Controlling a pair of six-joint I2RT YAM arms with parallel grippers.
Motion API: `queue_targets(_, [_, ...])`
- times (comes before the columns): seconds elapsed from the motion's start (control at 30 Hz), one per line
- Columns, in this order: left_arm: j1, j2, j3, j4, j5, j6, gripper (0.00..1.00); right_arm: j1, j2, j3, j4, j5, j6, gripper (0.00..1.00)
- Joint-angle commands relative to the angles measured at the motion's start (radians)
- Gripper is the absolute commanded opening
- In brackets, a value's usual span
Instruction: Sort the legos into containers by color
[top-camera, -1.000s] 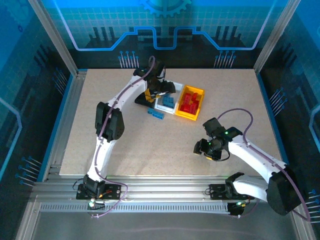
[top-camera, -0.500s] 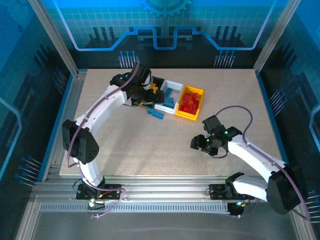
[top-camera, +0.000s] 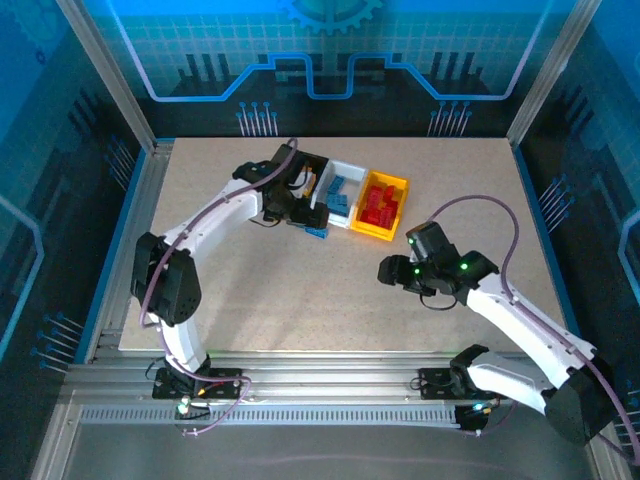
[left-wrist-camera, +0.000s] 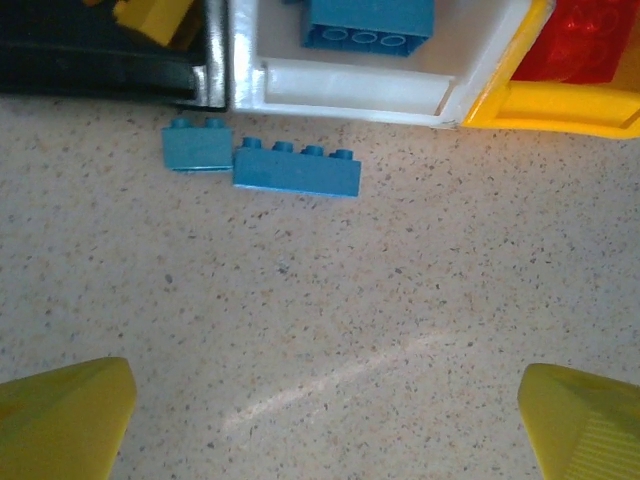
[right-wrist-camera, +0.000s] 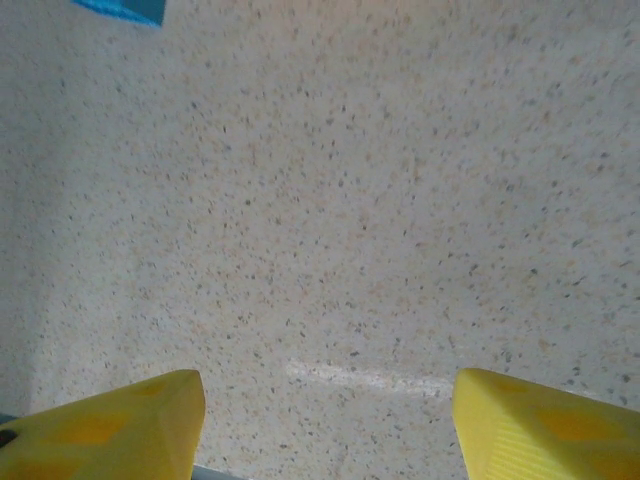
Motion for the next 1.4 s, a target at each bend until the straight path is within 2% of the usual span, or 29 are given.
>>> queue_targets(0.0, [-0.024, 0.05, 0.001, 0.039, -0.029, 0.078, 0.99, 0.016, -0.025, 0.028, -0.038, 0.061, 0.031, 0.68])
queue_targets(0.27, [-0.021, 0.084, -0.052, 0.09, -0.088, 0.128, 0.99, 0.042, -0.015, 0.011, -0.032, 0.074, 0.222, 0.68])
queue_targets(0.5, [-0.018, 0.12, -0.115, 0.165, -0.029, 0.045, 0.96, 0.107, 0.003, 0.034, -0.052, 0.149, 0.342, 0.68])
queue_targets(0.87, [-0.013, 0.211, -0.059, 0.182, 0.009, 0.028, 0.94, 0.147, 0.114, 0.133, -0.04, 0.152, 0.343, 0.68])
queue_targets(1.03, [-0.012, 0.244, -0.025, 0.164, -0.007, 0.038, 0.94, 0.151, 0.075, 0.118, -0.029, 0.172, 0.348, 0.68])
queue_targets(1.37, [-0.017, 0.281, -0.004, 0.161, -0.027, 0.044, 0.95, 0.164, -0.126, -0.036, -0.052, 0.231, 0.466, 0.68])
